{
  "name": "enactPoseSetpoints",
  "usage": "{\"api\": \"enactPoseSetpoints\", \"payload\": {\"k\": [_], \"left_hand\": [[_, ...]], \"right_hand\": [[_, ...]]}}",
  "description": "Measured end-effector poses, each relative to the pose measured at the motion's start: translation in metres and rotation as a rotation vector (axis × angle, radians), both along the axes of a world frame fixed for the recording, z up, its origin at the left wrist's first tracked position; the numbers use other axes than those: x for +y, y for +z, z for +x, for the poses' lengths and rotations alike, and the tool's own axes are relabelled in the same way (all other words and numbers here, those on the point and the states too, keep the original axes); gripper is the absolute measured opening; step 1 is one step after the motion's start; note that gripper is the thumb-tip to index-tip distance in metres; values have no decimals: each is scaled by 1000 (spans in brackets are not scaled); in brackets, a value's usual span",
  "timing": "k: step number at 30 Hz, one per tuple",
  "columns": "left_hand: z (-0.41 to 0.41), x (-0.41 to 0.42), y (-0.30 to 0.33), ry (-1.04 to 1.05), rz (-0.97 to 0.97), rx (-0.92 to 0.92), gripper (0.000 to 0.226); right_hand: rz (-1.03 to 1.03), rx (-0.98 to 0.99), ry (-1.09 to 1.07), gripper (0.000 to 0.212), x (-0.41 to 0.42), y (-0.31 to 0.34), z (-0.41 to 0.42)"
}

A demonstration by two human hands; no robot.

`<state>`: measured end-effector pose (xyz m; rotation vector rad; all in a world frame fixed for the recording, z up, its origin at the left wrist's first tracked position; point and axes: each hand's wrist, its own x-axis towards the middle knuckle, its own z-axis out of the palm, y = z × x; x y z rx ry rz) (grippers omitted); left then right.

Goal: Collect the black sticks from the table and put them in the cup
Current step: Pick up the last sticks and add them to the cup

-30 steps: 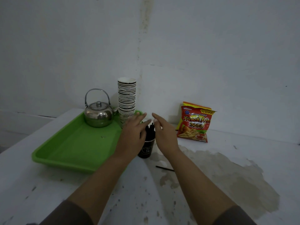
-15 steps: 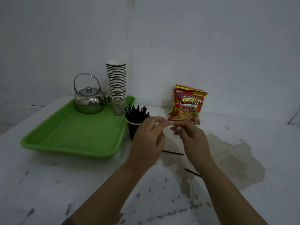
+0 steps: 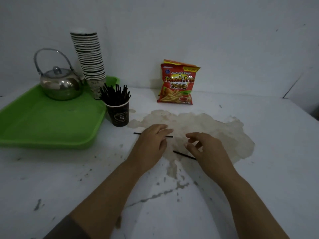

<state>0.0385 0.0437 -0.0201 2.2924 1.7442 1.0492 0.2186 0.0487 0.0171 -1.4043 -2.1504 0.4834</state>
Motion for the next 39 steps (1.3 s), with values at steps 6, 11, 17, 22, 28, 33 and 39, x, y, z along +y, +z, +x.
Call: {"api": "enactPoseSetpoints", "payload": {"k": [6,11,17,22,28,33,39], "left_hand": [[-6,2,-7,45,-114,-68,34],[-4,-1,-4,44,-69,-19,30],[0,-4,0,44,-65,83,26],[3,-7,2,33,-65,145,26],[6,-11,4,63,-5,26,12],[3,-15,7,56,73,-24,9],[-5,-24,17,50,158,-250,11]], "right_hand": [[56,-305,29,35,-7,-8,-7],[148,-423,8,28,-8,-20,-15],[226,-451,9,22,-7,-26,-24],[249,-480,32,24,-10,-28,-31],[246,-540,24,26,-17,-28,-38],[209,-608,0,19,-20,-24,-47],[85,-486,-51,14,-1,-7,-50]]}}
